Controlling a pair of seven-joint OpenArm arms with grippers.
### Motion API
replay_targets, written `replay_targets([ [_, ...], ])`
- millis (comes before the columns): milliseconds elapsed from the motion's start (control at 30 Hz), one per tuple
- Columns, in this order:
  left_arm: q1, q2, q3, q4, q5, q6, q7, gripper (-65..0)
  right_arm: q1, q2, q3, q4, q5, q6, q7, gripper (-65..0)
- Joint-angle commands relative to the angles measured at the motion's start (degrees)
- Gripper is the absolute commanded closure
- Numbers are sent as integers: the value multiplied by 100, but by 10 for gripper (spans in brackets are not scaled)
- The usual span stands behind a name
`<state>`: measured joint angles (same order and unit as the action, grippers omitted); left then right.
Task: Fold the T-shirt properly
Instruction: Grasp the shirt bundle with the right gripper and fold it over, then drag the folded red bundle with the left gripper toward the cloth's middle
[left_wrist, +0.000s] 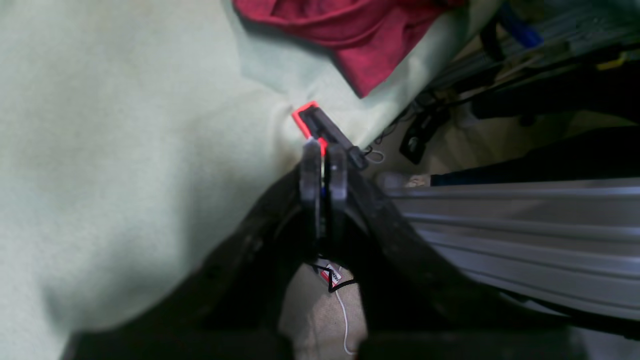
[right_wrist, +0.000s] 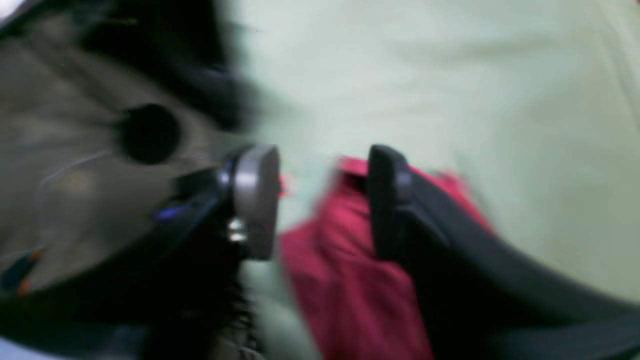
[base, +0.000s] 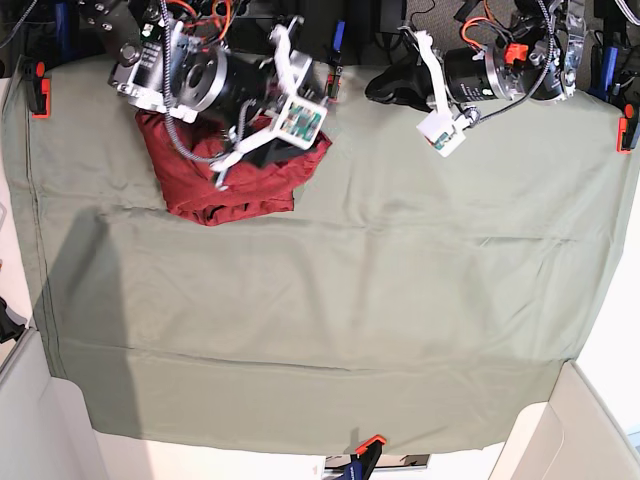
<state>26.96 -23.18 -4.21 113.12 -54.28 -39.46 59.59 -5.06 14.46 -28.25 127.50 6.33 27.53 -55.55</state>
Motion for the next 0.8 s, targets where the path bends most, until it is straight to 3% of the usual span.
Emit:
replay_targets([
  [0,-11,-79,-33,87,-118,-54,-105,-14,44,52,181,111,-44,-125,118,-80],
  [33,-11,-83,-33,87,-118,-54,-105,-14,44,118,376,111,-94,-188,157,0],
  [267,-11,-79,-33,85,-118,-54,-105,-14,-52,579,1904,94,-149,-463,190,0],
  [367,-13,-79,-33,85,-116,-54,-111,-14,-334,721,2365,92,236,-452,247,0],
  [500,-31,-79,-33,85,-118,-54,-175,-14,-715,743,2343,24,721,-101,446,0],
  [767,-26,-79,-33,85,-118,-54,-184,-14,-909,741,1478,-160,719,-94,437,0],
])
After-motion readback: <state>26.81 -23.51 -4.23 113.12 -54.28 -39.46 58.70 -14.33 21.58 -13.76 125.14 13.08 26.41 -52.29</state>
